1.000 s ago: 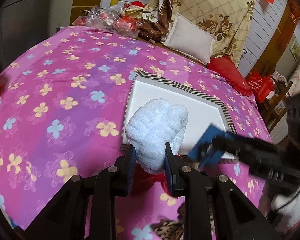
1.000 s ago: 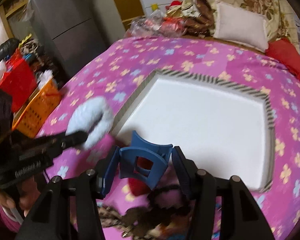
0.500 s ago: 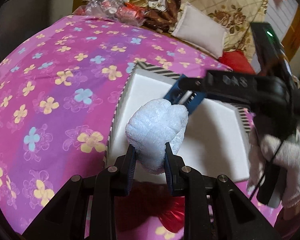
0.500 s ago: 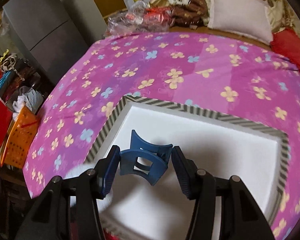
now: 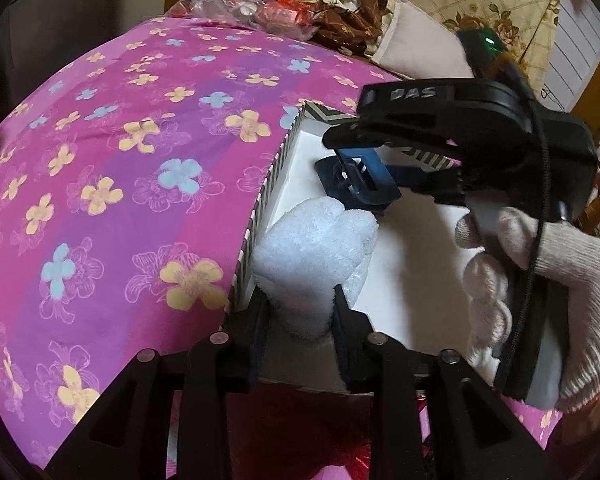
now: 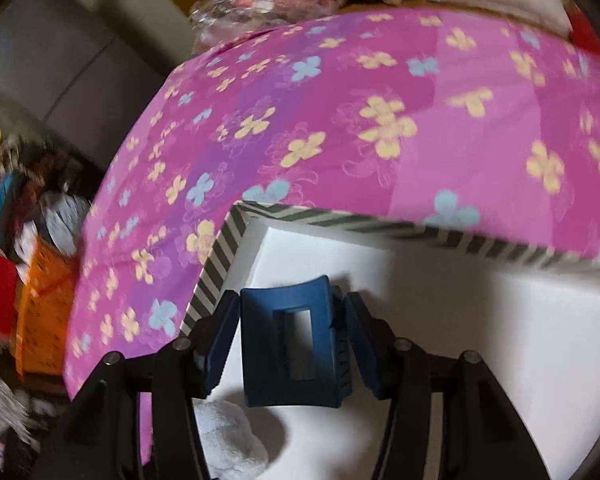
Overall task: Organize jewelry
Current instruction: 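Place the white scrunchie in the tray with the left tool while the right drops the clip, then move the left tool to the red satin bow and grasp it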
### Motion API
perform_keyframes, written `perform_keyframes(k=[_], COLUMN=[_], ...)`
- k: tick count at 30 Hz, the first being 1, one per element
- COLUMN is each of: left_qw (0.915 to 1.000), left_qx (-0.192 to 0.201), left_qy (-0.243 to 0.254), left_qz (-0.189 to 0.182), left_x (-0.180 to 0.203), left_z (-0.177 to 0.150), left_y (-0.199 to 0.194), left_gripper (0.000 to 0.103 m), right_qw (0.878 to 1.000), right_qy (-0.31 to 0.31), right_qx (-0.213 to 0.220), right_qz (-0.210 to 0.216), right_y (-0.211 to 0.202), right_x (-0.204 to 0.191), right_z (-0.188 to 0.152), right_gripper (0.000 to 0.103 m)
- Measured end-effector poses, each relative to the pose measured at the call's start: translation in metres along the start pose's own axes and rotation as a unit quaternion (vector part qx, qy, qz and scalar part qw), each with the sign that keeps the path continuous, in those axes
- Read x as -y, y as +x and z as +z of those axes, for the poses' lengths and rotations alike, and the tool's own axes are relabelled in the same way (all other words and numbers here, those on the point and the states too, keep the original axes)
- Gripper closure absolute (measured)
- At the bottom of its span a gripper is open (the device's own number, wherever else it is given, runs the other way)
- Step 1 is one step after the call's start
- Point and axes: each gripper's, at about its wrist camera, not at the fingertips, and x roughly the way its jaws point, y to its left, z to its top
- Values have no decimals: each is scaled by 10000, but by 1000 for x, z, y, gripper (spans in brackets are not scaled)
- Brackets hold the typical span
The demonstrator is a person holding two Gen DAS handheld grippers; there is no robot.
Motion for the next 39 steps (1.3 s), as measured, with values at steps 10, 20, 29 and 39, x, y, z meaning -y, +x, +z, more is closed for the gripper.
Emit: perform_keyframes(k=[10, 20, 29, 39], left_qw=[9999, 9988, 9981, 9990], left_qx=[76, 448, 467, 178], left_qy=[101, 201, 195, -29], left_qz=[-100, -34, -346, -403], left_x=[6, 8, 1, -33], left_z=[-4, -8, -25, -65], left_y=[-8, -39, -76, -94], left_gripper=[59, 47, 46, 47], right_qw=[9986, 9942, 9864, 9879], right_qy=[-103, -383, -587, -672], right_qx=[511, 935, 1396, 1309], right_qz=[109, -363, -646, -489], right_y=[-74, -153, -206, -220], right_x=[-4, 6, 9, 14], right_z=[-32, -100, -177, -242], right_gripper=[30, 27, 27, 27])
